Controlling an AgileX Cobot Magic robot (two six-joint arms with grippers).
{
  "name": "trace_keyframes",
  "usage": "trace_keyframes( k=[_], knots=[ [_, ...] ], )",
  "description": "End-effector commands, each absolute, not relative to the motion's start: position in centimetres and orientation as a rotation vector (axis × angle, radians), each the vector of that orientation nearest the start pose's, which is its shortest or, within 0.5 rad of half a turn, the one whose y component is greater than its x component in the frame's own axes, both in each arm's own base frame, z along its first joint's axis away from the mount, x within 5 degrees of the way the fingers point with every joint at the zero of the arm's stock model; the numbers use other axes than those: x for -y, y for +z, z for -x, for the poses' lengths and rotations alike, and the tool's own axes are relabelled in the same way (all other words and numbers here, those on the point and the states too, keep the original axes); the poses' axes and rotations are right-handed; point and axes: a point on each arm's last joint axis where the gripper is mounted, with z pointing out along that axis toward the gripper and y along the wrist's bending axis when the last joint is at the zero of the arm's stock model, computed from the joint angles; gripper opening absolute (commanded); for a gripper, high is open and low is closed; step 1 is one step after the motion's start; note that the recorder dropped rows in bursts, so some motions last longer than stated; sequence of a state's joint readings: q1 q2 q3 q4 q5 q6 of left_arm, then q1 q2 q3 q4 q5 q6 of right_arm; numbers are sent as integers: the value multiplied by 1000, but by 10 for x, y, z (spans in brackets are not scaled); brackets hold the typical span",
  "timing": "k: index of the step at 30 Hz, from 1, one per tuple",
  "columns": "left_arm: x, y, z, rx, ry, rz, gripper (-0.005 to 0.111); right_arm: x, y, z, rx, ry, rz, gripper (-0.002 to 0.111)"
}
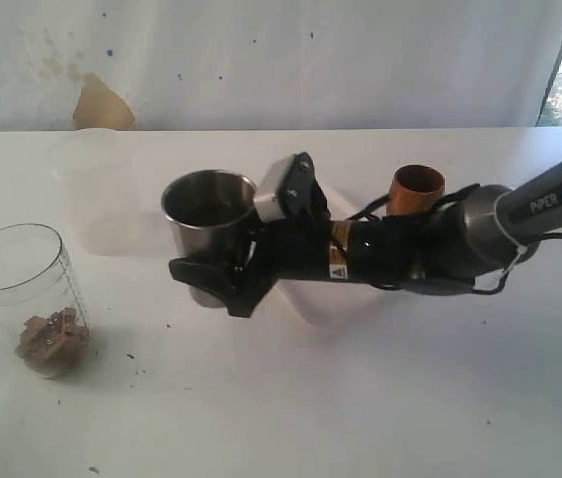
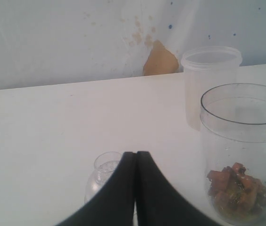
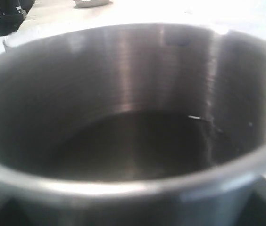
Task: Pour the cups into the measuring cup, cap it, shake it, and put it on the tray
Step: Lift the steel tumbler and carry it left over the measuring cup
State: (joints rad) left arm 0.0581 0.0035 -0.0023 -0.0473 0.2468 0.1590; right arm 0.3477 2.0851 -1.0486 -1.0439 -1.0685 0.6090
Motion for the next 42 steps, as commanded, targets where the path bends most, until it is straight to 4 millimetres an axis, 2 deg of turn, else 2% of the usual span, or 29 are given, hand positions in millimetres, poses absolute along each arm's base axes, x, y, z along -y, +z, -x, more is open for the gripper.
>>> trace_keyframes(
  k=[1,3,7,14,24,32,42],
  knots=[
    [-2,192,-55,-1717,116,-56,0,-230,185,-345,-1400,971,1005,0],
    [-2,192,-55,-1717,116,-56,0,-244,197,-346,-1361,975,1022,0],
    [-2,192,-55,-1717,116,-56,0,-264,211,-353,-1390,900,1036,0],
    [-2,192,-55,-1717,116,-56,0,-281,230,-361,-1363,862,1032,0],
    [-2,192,-55,-1717,116,-56,0,-294,228,-384,-1388,877,977,0],
    [-2,192,-55,-1717,116,-56,0,-300,229,-392,-1412,816,972,0],
    [-2,192,-55,-1717,116,-56,0,-313,220,-397,-1404,812,988,0]
  ],
)
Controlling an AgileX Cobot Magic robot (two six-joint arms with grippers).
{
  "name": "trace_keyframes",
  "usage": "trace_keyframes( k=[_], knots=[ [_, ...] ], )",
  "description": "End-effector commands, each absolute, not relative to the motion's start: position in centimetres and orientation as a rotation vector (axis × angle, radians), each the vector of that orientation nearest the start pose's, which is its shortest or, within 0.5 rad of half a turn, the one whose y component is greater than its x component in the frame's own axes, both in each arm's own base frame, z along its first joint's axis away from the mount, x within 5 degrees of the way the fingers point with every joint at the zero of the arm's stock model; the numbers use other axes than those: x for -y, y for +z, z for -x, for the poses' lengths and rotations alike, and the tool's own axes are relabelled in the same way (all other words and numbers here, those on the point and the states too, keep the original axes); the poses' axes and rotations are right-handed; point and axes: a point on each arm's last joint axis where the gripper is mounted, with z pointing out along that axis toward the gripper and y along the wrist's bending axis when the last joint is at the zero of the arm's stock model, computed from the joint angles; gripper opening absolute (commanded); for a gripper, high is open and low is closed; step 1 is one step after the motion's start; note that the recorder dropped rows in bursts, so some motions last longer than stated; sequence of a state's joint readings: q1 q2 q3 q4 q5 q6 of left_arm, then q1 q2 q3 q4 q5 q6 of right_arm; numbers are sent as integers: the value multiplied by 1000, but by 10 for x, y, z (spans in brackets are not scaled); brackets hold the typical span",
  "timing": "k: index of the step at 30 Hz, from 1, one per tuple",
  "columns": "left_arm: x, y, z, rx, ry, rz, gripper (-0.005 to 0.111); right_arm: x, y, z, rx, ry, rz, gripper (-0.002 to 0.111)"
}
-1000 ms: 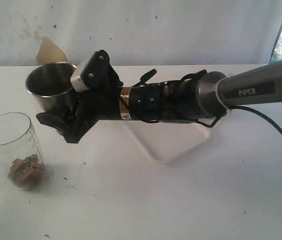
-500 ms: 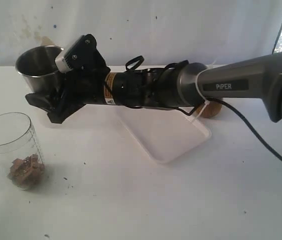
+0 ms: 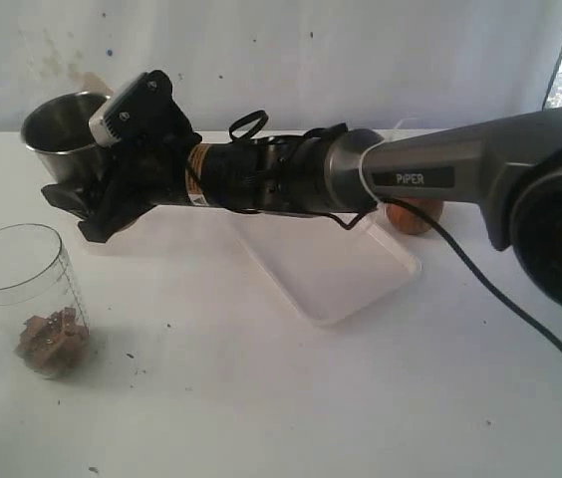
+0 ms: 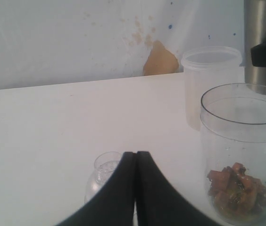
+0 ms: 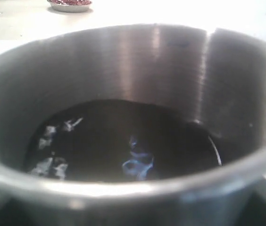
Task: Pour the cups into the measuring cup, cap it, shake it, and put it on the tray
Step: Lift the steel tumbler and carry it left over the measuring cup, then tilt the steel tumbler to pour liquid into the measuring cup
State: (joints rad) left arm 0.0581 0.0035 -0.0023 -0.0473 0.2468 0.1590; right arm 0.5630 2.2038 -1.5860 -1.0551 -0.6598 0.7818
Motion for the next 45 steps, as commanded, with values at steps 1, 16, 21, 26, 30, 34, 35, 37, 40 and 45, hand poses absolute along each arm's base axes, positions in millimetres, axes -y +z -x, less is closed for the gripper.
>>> trace_keyframes(
  k=[1,16,21,26,30,34,35,37,40,45],
  knots=[
    [-2,192,-55,-1717,116,-56,0,-313,219,-397,-1406,812,989,0],
    [-2,192,-55,-1717,116,-56,0,-317,219,-394,-1342,746,1055,0],
    [-2,192,-55,-1717,116,-56,0,-318,219,-394,-1306,705,1090,0],
    [-2,192,-55,-1717,116,-56,0,-318,220,-394,-1241,633,1147,0],
    [-2,192,-55,-1717,116,-56,0,-320,220,-391,-1206,602,1178,0],
    [-2,192,-55,-1717,116,-56,0,-325,222,-391,-1185,558,1200,0],
    [-2,192,-55,-1717,116,-56,0,-325,225,-392,-1179,552,1196,0],
    [-2,192,-55,-1717,116,-56,0,-326,230,-394,-1169,541,1189,0],
    [-2,192,-55,-1717,116,-56,0,-326,233,-396,-1162,523,1190,0],
    [-2,192,-55,-1717,116,-56,0,-326,233,-396,-1128,483,1217,0]
  ],
)
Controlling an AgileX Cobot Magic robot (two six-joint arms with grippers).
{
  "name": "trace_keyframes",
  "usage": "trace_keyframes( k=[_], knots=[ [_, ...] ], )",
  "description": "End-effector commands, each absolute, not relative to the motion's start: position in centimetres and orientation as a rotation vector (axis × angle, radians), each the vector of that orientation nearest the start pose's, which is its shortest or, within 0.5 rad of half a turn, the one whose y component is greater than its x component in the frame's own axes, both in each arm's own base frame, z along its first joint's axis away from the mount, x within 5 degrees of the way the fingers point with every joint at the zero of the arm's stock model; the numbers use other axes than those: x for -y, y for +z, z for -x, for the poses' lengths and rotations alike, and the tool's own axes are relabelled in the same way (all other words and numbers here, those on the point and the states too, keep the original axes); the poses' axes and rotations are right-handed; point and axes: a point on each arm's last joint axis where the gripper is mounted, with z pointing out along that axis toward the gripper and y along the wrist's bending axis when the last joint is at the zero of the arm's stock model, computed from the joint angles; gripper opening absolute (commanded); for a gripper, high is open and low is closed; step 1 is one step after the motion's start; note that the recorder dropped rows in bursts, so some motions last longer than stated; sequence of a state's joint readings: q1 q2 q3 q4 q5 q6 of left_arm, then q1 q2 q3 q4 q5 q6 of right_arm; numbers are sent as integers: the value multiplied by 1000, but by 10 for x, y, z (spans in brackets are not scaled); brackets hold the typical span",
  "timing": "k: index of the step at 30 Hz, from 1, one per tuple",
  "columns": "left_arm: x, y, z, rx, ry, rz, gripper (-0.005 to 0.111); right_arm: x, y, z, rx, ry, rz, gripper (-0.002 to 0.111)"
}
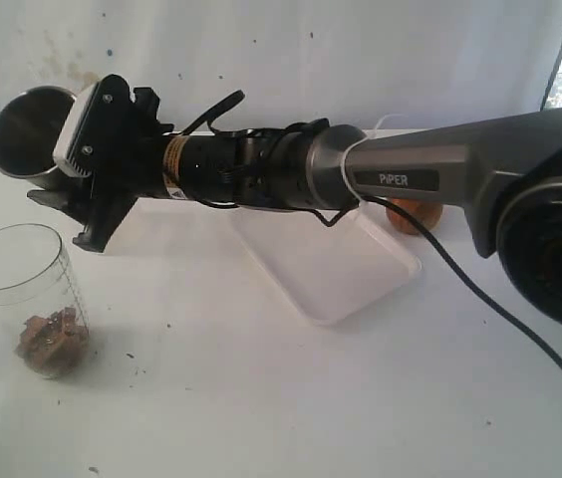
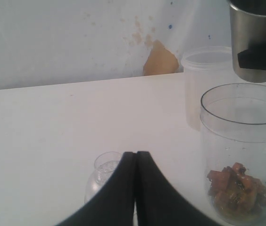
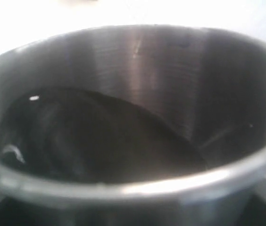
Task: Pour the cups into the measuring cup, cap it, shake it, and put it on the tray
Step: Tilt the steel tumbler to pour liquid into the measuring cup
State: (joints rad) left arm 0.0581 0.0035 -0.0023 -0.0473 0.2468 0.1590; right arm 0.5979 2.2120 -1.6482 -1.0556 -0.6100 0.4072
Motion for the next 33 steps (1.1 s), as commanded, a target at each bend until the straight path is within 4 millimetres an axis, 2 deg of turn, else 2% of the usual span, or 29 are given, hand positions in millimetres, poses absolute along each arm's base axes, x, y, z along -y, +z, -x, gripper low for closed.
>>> trace_keyframes(
  k=[1,13,33],
  knots=[
    [-2,192,-55,-1717,116,-56,0,-326,233,-396,-1118,472,1225,0],
    [-2,192,-55,-1717,116,-56,0,-334,232,-390,-1028,366,1309,0],
    [-2,192,-55,-1717,116,-56,0,-333,230,-391,-945,234,1382,0]
  ],
)
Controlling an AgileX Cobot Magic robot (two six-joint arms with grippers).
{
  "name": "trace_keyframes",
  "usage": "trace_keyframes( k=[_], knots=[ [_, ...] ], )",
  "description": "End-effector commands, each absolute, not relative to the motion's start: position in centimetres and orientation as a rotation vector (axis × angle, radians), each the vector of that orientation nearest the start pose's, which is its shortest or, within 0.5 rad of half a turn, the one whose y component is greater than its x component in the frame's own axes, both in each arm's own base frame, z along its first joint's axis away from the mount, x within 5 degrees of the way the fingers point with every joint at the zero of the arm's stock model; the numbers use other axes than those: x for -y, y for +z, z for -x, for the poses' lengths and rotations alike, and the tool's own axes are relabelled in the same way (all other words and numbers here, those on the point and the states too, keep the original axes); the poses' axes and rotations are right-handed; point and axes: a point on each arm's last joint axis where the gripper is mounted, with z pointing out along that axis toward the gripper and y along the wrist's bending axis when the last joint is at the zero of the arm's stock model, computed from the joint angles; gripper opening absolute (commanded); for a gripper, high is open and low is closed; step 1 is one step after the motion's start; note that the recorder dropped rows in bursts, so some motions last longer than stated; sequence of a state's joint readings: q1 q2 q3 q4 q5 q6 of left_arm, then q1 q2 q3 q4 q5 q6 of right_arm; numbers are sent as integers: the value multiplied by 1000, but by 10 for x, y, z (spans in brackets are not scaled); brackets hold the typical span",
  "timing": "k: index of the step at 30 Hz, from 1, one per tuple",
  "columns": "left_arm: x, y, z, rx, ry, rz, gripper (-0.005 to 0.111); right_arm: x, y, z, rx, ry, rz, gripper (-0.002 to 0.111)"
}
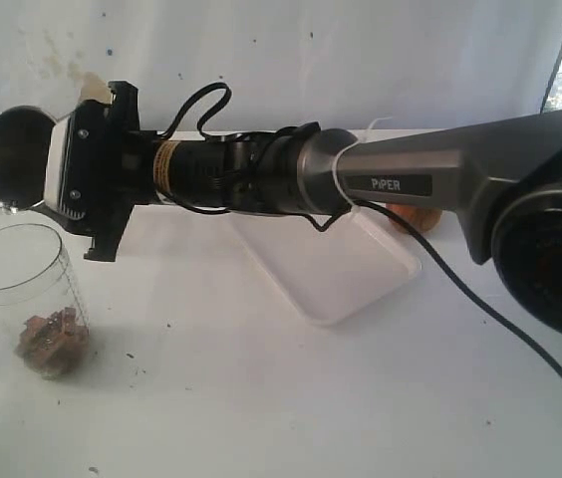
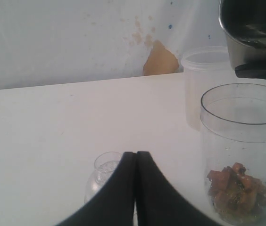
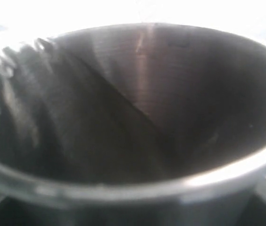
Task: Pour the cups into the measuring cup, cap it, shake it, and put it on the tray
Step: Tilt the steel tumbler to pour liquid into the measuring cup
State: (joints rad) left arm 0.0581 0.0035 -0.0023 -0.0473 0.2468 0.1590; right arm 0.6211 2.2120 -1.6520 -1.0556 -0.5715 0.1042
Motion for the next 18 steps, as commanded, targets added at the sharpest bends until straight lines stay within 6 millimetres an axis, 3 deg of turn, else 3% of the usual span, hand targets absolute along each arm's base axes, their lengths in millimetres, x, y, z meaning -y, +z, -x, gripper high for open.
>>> trace_keyframes(
  k=[1,18],
  knots=[
    [-2,192,-55,-1717,116,-56,0,-333,230,-391,-945,234,1382,0],
    [-2,192,-55,-1717,116,-56,0,-330,227,-396,-957,136,1423,0]
  ],
)
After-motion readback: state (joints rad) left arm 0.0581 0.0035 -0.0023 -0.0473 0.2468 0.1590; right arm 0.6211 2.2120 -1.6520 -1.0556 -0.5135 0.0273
